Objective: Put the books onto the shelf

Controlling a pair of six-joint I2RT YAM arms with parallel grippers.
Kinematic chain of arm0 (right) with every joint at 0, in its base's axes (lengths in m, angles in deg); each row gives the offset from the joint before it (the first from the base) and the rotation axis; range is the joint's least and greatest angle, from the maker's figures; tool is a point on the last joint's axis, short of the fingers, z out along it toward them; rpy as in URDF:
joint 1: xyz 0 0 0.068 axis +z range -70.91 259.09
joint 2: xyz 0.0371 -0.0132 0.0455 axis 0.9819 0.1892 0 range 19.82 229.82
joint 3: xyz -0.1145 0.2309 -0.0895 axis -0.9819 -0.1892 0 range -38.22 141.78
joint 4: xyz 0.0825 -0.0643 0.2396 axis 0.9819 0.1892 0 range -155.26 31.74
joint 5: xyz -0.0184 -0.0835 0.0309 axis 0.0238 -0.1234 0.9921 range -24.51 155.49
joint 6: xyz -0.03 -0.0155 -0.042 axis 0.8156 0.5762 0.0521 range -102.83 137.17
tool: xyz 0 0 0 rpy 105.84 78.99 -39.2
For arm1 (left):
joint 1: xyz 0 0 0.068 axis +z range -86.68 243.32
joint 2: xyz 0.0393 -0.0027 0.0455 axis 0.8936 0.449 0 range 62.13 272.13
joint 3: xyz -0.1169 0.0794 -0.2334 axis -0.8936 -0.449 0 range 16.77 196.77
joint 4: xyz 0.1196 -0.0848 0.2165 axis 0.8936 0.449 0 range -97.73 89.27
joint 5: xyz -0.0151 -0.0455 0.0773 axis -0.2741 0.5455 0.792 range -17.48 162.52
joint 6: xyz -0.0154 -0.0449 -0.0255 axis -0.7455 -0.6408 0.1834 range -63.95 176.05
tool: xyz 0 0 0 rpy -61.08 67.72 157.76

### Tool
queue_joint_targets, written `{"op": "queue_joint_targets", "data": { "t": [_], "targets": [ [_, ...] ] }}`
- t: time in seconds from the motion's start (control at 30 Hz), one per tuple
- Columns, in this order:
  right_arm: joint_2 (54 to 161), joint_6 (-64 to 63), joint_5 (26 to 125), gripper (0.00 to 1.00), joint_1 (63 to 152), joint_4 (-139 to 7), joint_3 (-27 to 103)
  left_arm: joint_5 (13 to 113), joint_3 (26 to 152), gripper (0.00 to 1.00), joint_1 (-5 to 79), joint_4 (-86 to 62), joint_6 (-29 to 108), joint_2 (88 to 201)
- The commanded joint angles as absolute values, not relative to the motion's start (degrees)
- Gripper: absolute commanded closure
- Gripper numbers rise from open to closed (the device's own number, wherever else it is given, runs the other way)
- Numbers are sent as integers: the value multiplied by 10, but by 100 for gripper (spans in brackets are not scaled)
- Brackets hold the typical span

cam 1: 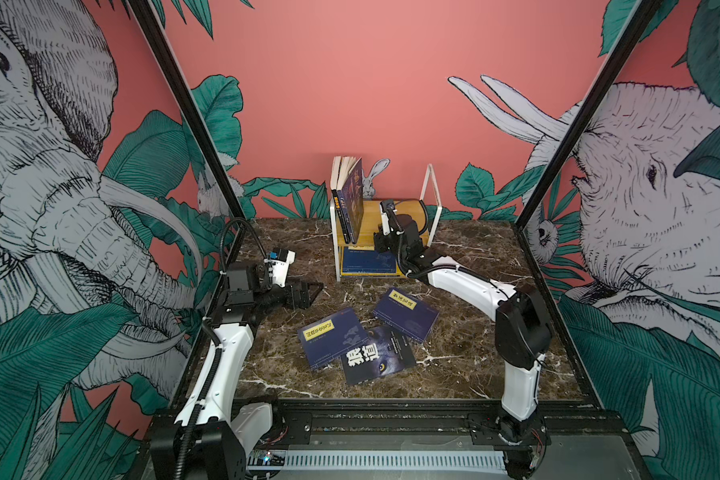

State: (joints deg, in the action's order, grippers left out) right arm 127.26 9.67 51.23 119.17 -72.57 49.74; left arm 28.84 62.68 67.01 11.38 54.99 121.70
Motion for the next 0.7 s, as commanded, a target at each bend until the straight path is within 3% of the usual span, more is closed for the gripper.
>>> {"op": "queue_joint_targets", "data": {
  "t": [0.0,0.27,0.67],
  "targets": [
    [1200,113,494,83,1222,-770,432,296,624,1,669,123,571,1215],
    [1084,158,455,65,1330,-841,212,354,638,1,668,165,645,1232],
    [1096,382,456,39,1509,-855,136,489,676,1,653,242,805,1309]
  ]
}}
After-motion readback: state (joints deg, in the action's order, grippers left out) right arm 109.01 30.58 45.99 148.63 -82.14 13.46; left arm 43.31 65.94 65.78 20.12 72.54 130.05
